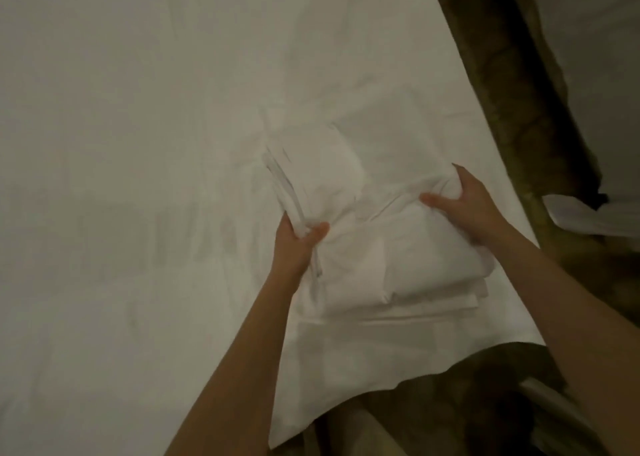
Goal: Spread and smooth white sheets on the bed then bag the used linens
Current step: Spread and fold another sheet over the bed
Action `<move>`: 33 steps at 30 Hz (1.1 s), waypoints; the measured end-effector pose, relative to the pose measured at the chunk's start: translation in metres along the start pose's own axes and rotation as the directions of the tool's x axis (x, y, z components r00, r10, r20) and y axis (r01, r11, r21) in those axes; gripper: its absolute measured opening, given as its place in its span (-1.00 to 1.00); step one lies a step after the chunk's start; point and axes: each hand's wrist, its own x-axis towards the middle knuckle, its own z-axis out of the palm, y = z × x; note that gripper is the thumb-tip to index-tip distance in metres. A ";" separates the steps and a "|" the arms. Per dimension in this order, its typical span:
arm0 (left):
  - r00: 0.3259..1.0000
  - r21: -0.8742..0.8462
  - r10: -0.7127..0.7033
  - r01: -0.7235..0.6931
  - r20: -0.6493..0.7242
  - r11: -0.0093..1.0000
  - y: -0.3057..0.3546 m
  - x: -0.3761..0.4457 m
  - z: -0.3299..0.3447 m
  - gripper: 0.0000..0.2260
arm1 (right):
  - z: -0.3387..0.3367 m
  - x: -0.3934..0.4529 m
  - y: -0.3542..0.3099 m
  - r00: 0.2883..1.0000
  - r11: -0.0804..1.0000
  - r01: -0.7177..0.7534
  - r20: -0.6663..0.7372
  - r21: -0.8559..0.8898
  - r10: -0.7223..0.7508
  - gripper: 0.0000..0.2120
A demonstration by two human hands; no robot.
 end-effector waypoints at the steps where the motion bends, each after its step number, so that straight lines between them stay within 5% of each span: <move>1: 0.998 0.012 -0.054 0.054 -0.015 0.998 -0.013 0.001 0.005 -0.54 | 0.005 0.006 0.015 0.999 0.999 -0.046 0.002 -0.015 0.046 -0.36; 4: 0.975 0.020 -0.212 0.214 -0.072 0.977 -0.040 -0.002 0.004 -0.43 | 0.025 0.012 0.040 0.984 0.985 -0.164 -0.077 -0.048 0.160 -0.27; 8: 0.956 0.039 -0.291 0.292 -0.020 0.956 -0.048 -0.008 -0.016 -0.57 | 0.049 0.006 0.023 0.964 0.947 0.029 -0.243 -0.319 -0.111 -0.27; 13: 0.918 -0.010 -0.385 0.386 -0.093 0.922 -0.062 -0.031 -0.085 -0.74 | 0.128 -0.032 -0.020 0.955 0.866 0.294 0.092 -0.405 -0.281 -0.37; 17: 0.905 -0.009 -0.373 0.380 -0.206 0.925 -0.080 -0.057 -0.168 -0.77 | 0.203 -0.079 -0.058 0.882 0.823 0.464 0.255 -0.328 -0.396 -0.48; 24: 0.798 0.082 -0.347 0.440 -0.492 0.894 -0.135 -0.121 -0.365 -0.69 | 0.338 -0.179 -0.093 0.761 0.726 0.560 0.594 -0.399 -0.261 -0.49; 33: 0.637 0.128 -0.343 0.574 -0.690 0.809 -0.191 -0.167 -0.554 -0.27 | 0.462 -0.279 -0.129 0.797 0.740 0.488 0.583 -0.463 -0.160 -0.49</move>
